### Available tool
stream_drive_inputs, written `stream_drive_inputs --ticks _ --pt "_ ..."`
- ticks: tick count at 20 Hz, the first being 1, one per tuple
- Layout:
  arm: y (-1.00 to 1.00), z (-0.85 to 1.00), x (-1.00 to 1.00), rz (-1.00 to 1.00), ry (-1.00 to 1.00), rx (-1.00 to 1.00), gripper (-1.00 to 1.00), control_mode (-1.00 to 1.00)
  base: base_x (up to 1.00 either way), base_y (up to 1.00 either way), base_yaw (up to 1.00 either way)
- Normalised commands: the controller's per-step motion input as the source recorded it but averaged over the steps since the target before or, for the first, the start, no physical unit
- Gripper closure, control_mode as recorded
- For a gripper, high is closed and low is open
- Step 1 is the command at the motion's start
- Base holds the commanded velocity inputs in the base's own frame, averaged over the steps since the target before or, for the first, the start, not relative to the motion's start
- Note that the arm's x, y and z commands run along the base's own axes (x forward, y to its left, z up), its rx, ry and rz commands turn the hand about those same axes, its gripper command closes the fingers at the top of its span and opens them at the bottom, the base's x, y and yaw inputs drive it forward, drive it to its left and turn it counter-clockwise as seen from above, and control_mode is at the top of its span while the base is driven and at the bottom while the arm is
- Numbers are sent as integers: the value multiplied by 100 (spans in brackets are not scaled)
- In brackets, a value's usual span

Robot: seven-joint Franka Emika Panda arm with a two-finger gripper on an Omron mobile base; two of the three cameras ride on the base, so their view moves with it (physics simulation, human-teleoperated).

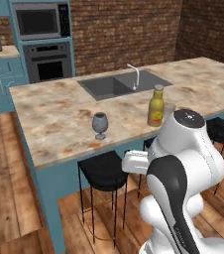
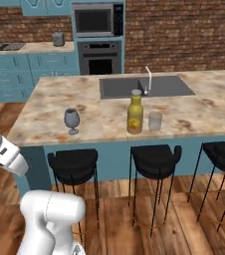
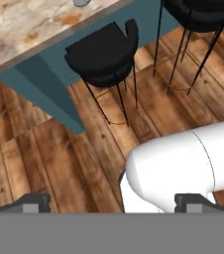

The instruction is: There is a wine glass and glass cup on the dining counter. Place the wine bottle next to the wine glass and the juice bottle next to the glass cup.

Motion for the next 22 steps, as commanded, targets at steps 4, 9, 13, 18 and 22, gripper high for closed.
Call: stream_drive_inputs --ticks 4,9,13,18,22 --pt "0 0 0 0 0 0 -100 100 -32 71 35" --pt "0 0 0 0 0 0 -100 100 -15 75 31" --pt "0 0 0 0 0 0 -100 100 0 80 24" --pt "0 0 0 0 0 0 -100 100 27 82 7" --pt "0 0 0 0 0 0 -100 100 62 72 0"
